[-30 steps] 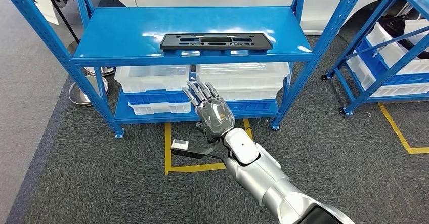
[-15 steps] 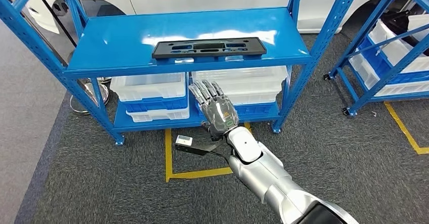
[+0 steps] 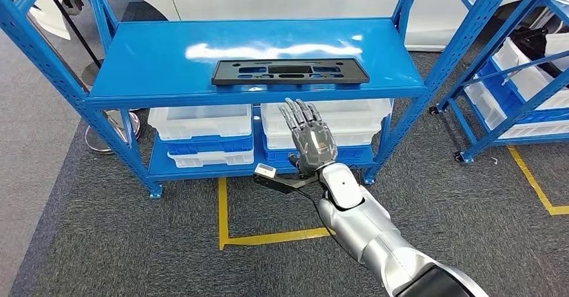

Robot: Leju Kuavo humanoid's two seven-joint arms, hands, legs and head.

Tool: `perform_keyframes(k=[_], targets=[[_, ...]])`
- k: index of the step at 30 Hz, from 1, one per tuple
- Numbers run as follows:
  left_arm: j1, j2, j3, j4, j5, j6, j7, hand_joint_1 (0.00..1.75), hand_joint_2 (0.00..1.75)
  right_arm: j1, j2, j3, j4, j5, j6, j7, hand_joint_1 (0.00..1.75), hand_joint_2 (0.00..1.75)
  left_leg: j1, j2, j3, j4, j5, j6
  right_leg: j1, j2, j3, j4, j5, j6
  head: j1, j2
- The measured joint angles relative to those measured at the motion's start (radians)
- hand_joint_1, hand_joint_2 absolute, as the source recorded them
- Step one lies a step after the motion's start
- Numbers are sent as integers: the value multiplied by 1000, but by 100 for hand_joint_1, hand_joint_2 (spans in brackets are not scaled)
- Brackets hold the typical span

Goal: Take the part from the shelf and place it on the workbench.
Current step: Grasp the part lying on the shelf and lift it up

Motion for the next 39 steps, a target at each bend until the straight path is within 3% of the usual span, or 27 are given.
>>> perform_keyframes(k=[1, 2, 4, 6, 8, 11, 12, 14, 16, 17, 20, 21, 22, 26, 28, 31, 32, 33, 35, 36, 37, 39], targets=[[1, 0, 0, 0, 0, 0, 0, 0, 0, 2, -4, -6, 2, 1, 0, 3, 0, 175, -2, -1, 7, 0, -6, 1, 1, 0, -27, 23, 6, -2, 0, 0], [3, 0, 0, 0, 0, 1, 0, 0, 0, 3, -8, -11, 4, 3, 0, 6, 0, 175, -4, -2, 18, 0, -13, 1, 3, 0, -34, 7, 35, -7, 0, 0], [5, 0, 0, 0, 0, 1, 0, 0, 0, 2, -14, -23, 7, 9, -1, 12, 0, 175, -9, -3, 40, -2, -30, 0, 10, 0, 0, -117, 132, -26, 0, 0], [3, -2, 0, 0, 0, 2, 0, 0, 0, 0, -19, -34, 9, 14, -2, 15, 0, 175, -10, -3, 57, -7, -43, -5, 21, 0, 38, -228, 184, -46, -2, 0], [0, -3, 0, 0, 0, 2, 0, 0, 0, -1, -24, -45, 11, 17, -4, 16, 0, 175, -8, -3, 67, -13, -42, -17, 30, -2, 54, -265, 184, -58, -5, 0], [2, -2, 0, 0, 0, 2, 0, 0, 0, -3, -29, -61, 12, 17, -7, 16, 0, 175, -9, 1, 72, 10, -39, -32, 21, -1, 98, -304, 186, -67, -6, 0], [1, -2, 0, 0, 0, 2, 0, 0, 0, -4, -30, -65, 12, 17, -9, 16, 0, 175, -9, 2, 55, 46, -49, -35, 16, -1, 112, -312, 184, -69, -7, 0], [-1, -2, 0, 0, -1, 2, 0, 0, 0, -3, -31, -70, 13, 18, -10, 15, 0, 175, -6, 2, -17, 159, -88, -43, 13, -2, 129, -317, 173, -72, -9, 0], [0, -1, 0, 0, -2, 2, 0, 0, 0, 4, -32, -71, 15, 24, -11, 7, 0, 175, -3, 3, -85, 238, -117, -52, 13, -1, 142, -314, 157, -70, -9, 0], [2, 0, 0, 0, -1, 2, 0, 0, 0, 8, -32, -71, 15, 28, -11, 2, 0, 175, -3, 3, -100, 234, -105, -54, 12, 0, 151, -311, 147, -68, -9, 0], [6, 2, 0, 0, 0, 2, 0, 0, 0, 17, -29, -71, 9, 40, -11, -10, 0, 175, -3, 5, -64, 73, 19, -49, 11, 1, 179, -298, 115, -58, -9, 0], [5, 3, 0, 0, 0, 2, 0, 0, 0, 19, -27, -71, 6, 44, -11, -12, 0, 175, -6, 6, -50, 23, 38, -46, 11, 0, 183, -293, 106, -53, -9, 0], [3, 3, 0, 0, -1, 2, 0, 0, 0, 21, -26, -71, 2, 47, -11, -14, 0, 175, -9, 7, -43, -4, 49, -40, 12, 0, 185, -291, 99, -47, -9, 0], [4, 3, 0, 0, -1, 2, 0, 0, 0, 30, -20, -71, -16, 54, -10, -26, 0, 175, -8, 4, -26, -19, 42, -12, 14, -2, 184, -267, 84, -24, -8, 0], [3, 3, 0, 0, -2, 2, 0, 0, 0, 32, -16, -70, -27, 56, -8, -42, 0, 175, -5, 4, -11, -25, 38, -3, 10, -2, 145, -193, 57, -14, -7, 0], [1, 4, 0, 0, -2, 3, 0, 0, 0, 52, -8, -62, -45, 57, -3, -70, 0, 175, -4, 2, 3, -26, 21, 3, 2, -2, 26, -16, -3, -2, -7, 0], [2, 4, 0, 0, -2, 3, 0, 0, 0, 62, -4, -55, -51, 57, -2, -79, 0, 175, -4, 1, 11, -26, 14, 2, -1, -2, 1, 4, 1, 1, -7, 0], [3, 4, 0, 0, -2, 3, 0, 0, 0, 72, 0, -47, -58, 57, -1, -88, 0, 175, -4, 0, 21, -25, 6, 1, -3, -2, -4, -14, 28, 2, -7, 0], [5, 4, 0, 0, -1, 3, 0, 0, 0, 84, 10, -29, -72, 56, 3, -103, 0, 175, -4, -1, 43, -26, -11, -4, -5, -2, 29, -137, 124, -3, -7, 0], [5, 3, 0, 0, 0, 3, -1, 0, 0, 88, 14, -20, -77, 56, 8, -108, 0, 175, -4, -1, 53, -27, -19, -8, -3, -2, 48, -196, 157, -7, -7, 0], [3, 3, 0, 0, 0, 3, -2, 0, 0, 92, 19, -10, -82, 55, 15, -114, 0, 175, -4, -2, 59, -29, -25, -14, 1, -2, 63, -242, 174, -13, -6, 0], [1, 3, 0, 0, 1, 3, -3, 0, 0, 103, 29, 9, -90, 53, 28, -124, 0, 175, -5, -2, 66, -31, -30, -28, 8, -2, 73, -271, 172, -24, -5, 0]])
